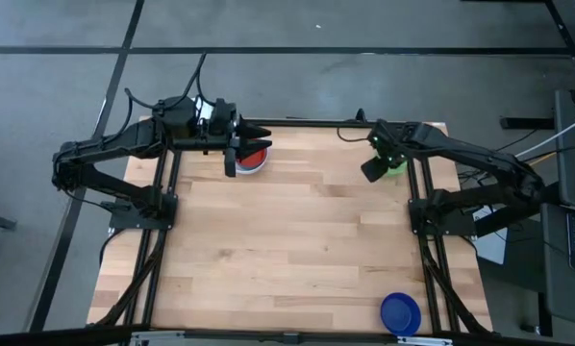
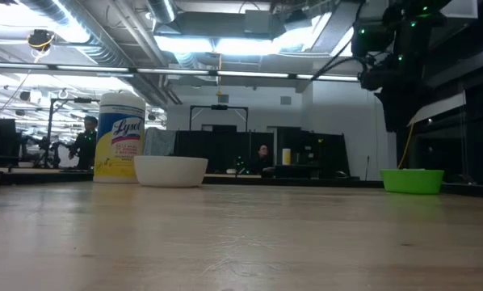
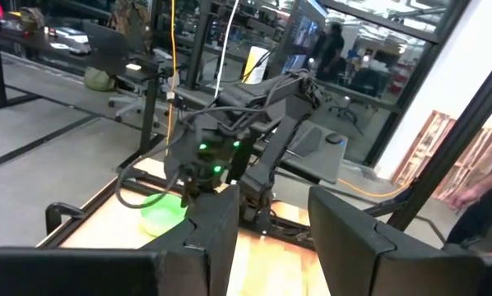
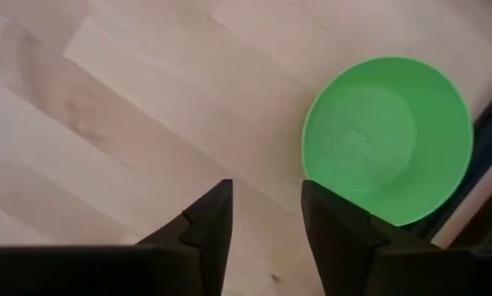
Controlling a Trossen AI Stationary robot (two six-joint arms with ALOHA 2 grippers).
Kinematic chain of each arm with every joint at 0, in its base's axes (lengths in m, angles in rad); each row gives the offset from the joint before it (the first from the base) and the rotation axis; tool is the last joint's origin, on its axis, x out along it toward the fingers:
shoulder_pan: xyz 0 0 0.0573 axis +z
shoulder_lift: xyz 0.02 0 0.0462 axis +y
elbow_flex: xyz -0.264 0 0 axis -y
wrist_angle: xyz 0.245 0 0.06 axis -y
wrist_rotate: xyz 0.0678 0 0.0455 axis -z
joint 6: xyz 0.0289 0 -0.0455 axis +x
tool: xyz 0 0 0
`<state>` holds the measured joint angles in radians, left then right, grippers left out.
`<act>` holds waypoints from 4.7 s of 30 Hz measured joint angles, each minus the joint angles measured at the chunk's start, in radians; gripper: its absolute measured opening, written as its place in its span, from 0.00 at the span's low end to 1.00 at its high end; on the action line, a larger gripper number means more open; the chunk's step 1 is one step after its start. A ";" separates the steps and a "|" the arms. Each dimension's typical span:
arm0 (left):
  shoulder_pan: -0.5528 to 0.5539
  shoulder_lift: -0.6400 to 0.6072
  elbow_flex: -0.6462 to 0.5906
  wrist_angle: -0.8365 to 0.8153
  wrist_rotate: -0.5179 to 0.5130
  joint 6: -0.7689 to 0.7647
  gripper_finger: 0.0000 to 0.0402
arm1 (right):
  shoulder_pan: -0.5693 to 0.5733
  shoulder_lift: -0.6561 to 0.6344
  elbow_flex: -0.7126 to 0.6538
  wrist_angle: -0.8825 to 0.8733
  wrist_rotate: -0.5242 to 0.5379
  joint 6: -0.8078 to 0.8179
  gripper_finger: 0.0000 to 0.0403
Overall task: Nest bowls inside each other
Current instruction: Stack the green bowl on top of the red bowl
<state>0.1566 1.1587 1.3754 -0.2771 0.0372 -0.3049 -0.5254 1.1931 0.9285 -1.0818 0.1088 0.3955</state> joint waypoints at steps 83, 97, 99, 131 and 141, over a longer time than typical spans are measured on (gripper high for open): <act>0.470 0.187 0.000 0.441 1.207 -0.416 0.42 | 0.266 0.182 0.315 1.563 -1.170 0.326 0.00; 0.359 0.319 0.000 0.732 1.168 -0.496 0.42 | 0.265 0.204 0.315 1.636 -1.171 0.359 0.00; 0.348 0.323 0.000 0.736 1.167 -0.497 0.41 | 0.265 0.204 0.315 1.636 -1.171 0.358 0.00; 0.236 0.328 0.000 0.887 1.174 -0.482 0.04 | 0.266 0.230 0.314 1.734 -1.174 0.431 0.00; 0.216 0.327 0.000 0.888 1.190 -0.463 0.01 | 0.263 0.228 0.314 1.758 -1.128 0.459 0.07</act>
<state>0.3724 1.4860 1.3750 0.6107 1.2269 -0.7680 -0.2625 1.4216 1.2430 0.6760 -1.0192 0.8542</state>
